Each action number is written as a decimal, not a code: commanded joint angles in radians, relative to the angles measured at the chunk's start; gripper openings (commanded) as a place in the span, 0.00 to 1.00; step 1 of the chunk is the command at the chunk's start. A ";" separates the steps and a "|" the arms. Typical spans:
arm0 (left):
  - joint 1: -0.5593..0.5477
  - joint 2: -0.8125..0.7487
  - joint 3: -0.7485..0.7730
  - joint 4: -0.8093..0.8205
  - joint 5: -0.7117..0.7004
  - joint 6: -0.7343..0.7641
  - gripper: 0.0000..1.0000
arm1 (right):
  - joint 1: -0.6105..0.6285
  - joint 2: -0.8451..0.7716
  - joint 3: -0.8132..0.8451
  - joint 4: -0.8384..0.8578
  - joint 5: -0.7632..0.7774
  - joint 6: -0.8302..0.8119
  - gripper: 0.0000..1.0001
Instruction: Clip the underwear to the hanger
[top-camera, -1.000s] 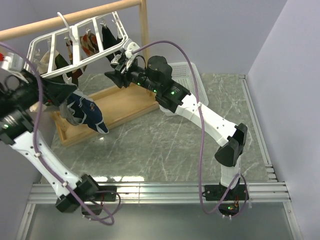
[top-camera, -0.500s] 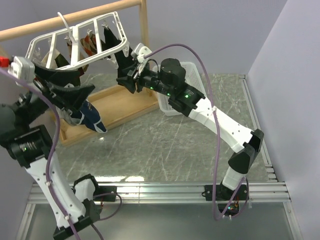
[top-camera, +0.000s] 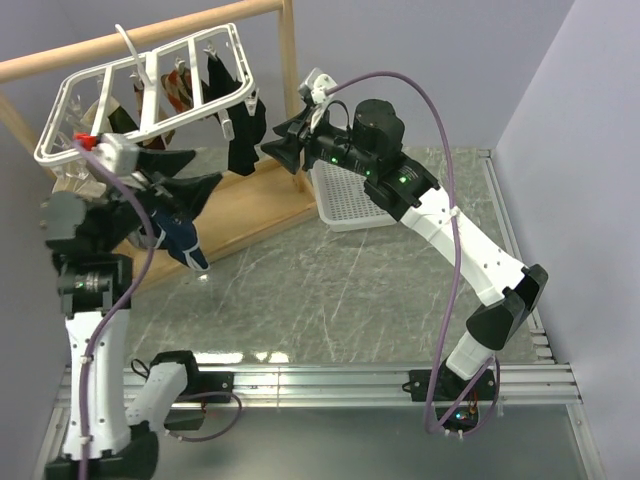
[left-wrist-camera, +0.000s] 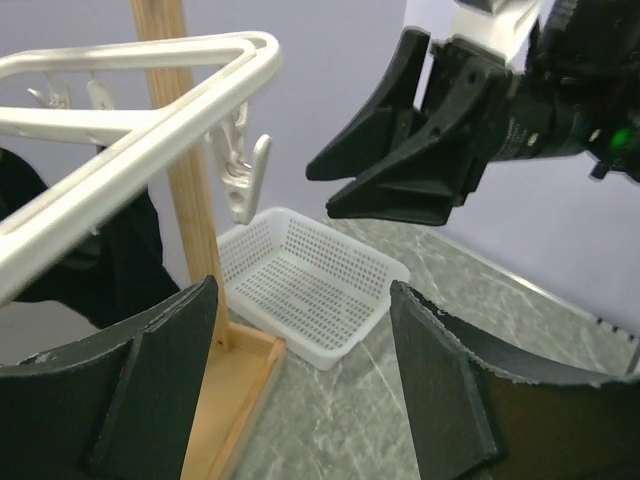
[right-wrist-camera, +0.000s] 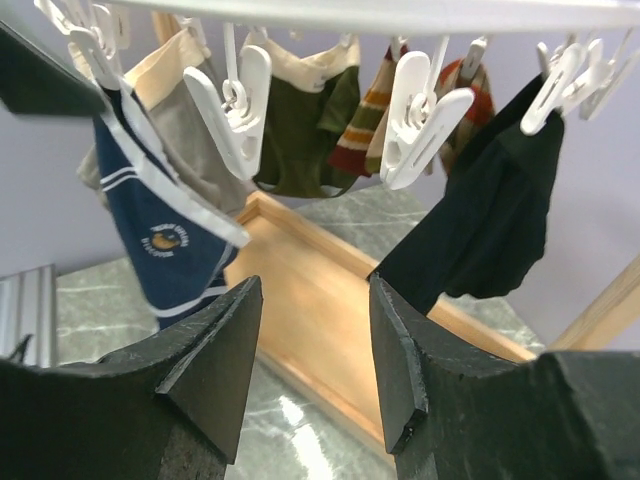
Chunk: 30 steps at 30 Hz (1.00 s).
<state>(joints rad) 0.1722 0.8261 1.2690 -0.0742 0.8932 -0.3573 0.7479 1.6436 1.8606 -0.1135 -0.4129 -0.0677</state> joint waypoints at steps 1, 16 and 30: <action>-0.196 -0.010 -0.046 0.055 -0.352 0.199 0.74 | -0.016 -0.045 0.048 -0.009 -0.046 0.051 0.55; -0.747 0.018 -0.364 0.550 -1.030 0.592 0.67 | -0.050 -0.030 0.087 0.015 -0.036 0.131 0.57; -0.751 0.070 -0.413 0.777 -1.117 0.595 0.70 | -0.059 0.024 0.152 0.051 -0.141 0.175 0.60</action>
<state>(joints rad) -0.5739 0.8970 0.8543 0.5861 -0.1997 0.2199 0.6960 1.6581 1.9667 -0.1070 -0.5076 0.0807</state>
